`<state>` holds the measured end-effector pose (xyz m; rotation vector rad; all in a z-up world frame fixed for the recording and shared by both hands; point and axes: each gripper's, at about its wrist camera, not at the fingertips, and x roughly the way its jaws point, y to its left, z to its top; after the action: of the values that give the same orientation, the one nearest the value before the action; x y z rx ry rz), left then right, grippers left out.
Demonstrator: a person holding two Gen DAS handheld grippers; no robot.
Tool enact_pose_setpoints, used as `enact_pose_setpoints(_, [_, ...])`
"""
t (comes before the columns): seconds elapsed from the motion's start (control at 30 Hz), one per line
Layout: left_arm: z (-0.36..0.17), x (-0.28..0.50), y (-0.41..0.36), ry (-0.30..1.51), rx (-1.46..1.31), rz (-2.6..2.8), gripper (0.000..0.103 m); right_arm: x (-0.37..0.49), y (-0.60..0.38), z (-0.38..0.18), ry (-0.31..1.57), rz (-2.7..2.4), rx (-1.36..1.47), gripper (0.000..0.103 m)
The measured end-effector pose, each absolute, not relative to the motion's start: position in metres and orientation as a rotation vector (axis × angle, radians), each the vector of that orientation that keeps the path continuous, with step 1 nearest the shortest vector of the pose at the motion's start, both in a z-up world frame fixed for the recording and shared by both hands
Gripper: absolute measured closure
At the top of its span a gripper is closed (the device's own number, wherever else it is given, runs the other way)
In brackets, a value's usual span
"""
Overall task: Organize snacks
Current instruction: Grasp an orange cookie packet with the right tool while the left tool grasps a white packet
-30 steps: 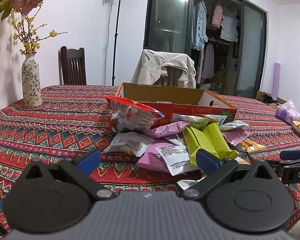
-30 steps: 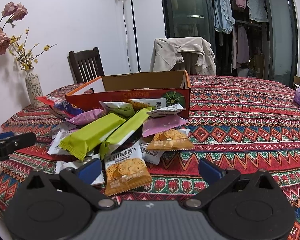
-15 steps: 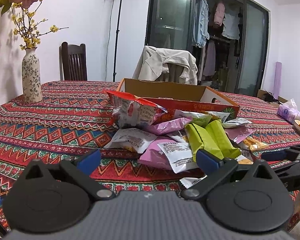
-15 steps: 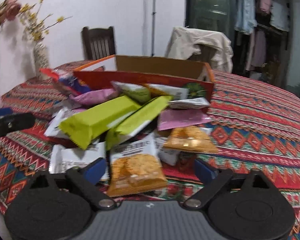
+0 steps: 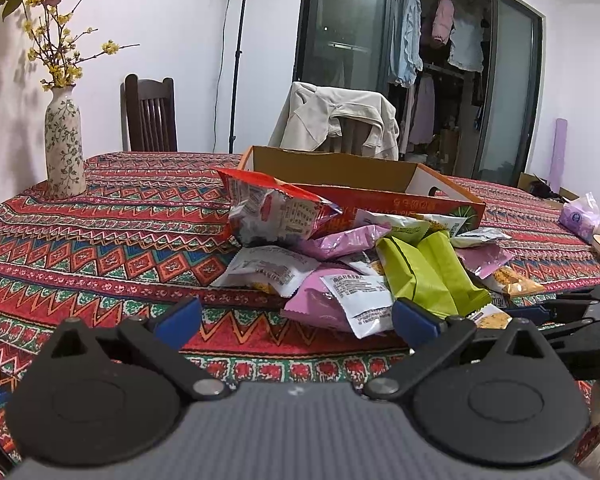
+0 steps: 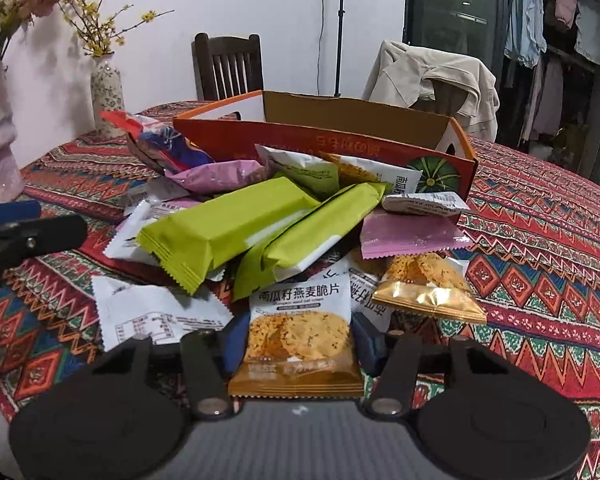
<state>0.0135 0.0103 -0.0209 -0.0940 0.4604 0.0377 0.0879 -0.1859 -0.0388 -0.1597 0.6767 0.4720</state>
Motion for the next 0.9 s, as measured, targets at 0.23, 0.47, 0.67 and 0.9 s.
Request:
enact_pose_setpoints(0.23, [-0.019,0.015,0.005,0.479,-0.086,0.027,0.000,0.070,-0.199,-0.031,0.632,0.476,-0.120,0.054])
enact_pose_setpoints(0.47, [-0.026,0.020,-0.010,0.541,-0.095,-0.023,0.000,0.056,-0.220,-0.023,0.584,0.453,-0.065,0.054])
enact_pose_setpoints(0.67, [-0.037,0.026,-0.037,0.593,-0.057,-0.053,0.000,0.052,-0.231,-0.021,0.561,0.457,-0.052,0.054])
enact_pose_setpoints(0.9, [-0.048,0.035,-0.068,0.618,0.001,-0.042,0.000,0.052,-0.243,-0.022,0.546,0.454,-0.030,0.054])
